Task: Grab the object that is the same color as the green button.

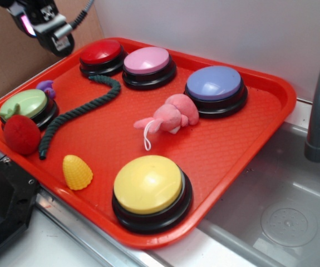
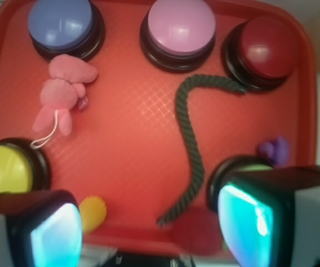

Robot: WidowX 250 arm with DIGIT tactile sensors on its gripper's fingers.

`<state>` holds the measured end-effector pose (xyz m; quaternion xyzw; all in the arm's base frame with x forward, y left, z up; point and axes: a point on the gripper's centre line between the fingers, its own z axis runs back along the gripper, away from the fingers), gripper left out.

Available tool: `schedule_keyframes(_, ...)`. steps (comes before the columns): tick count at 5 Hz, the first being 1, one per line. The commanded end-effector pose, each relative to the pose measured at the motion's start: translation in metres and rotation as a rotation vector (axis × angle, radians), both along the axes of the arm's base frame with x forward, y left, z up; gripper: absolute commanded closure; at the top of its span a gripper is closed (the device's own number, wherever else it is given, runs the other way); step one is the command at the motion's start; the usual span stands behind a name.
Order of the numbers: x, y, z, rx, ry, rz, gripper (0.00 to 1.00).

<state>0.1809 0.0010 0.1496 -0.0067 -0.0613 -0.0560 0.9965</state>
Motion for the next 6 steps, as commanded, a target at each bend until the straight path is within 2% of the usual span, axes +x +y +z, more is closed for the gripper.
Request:
schedule_keyframes(1,0.031,0.012,-0.038,0.027,-0.072,0.026,0.0)
schedule_keyframes(2,0.037,0.012,-0.057,0.061,-0.088,0.009,0.0)
schedule_keyframes(3,0.037,0.014,-0.08,0.075,-0.078,0.02,0.0)
schedule_keyframes(5,0.039,0.029,-0.116,0.094,-0.015,0.066,0.0)
schedule_keyframes(6,0.04,0.03,-0.121,0.091,-0.009,0.064,0.0)
